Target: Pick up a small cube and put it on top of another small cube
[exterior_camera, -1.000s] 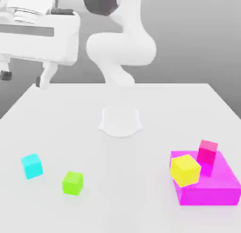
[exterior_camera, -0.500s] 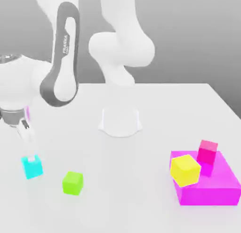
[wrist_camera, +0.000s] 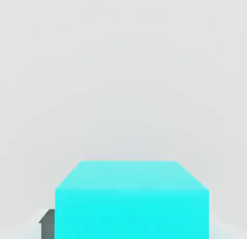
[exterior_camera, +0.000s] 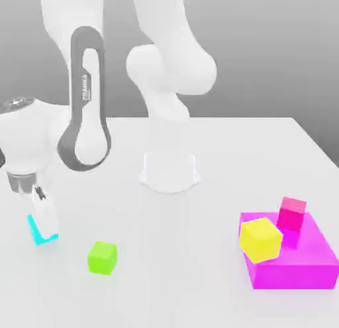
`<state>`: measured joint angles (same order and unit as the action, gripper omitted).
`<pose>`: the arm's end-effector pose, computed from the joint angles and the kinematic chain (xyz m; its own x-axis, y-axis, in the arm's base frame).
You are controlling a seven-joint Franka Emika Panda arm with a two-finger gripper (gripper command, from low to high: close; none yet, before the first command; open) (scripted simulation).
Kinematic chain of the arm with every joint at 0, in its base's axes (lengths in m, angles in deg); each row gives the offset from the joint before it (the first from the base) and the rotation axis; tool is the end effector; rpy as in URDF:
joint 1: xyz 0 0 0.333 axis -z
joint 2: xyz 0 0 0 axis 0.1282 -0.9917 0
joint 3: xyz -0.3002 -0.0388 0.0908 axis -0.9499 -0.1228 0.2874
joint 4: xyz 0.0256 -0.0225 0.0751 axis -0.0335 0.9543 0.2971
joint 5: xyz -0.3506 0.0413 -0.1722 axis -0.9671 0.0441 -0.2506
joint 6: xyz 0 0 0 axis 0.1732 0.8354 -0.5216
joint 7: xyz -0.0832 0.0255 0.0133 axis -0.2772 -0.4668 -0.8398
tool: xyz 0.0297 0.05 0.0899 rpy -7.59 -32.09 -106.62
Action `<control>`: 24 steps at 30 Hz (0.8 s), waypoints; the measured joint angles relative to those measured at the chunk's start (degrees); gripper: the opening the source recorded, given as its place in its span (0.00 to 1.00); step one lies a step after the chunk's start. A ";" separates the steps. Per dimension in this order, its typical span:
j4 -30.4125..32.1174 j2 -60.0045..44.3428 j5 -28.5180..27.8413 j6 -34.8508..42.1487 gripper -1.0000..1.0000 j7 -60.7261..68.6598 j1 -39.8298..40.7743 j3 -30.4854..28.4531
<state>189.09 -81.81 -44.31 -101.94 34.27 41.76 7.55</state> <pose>0.2736 -0.2863 0.1779 -0.2122 -0.9772 -0.0007 -0.9772 0.2122 -0.0013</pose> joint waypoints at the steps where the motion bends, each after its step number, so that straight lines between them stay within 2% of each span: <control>1: 0.40 2.08 -1.74 1.63 0.00 -1.28 -0.10 -0.47; 9: 3.01 11.40 -5.27 7.92 0.00 -25.33 -9.09 4.83; 13: 4.33 15.27 -5.77 10.60 0.00 -37.99 -11.17 9.47; 20: 4.14 5.40 -6.68 0.93 0.00 -42.52 -11.96 10.79; 21: 4.09 3.63 -6.55 -0.76 1.00 -42.44 -11.93 10.88; 24: 4.09 3.63 -6.55 -0.76 1.00 -42.44 -11.93 10.88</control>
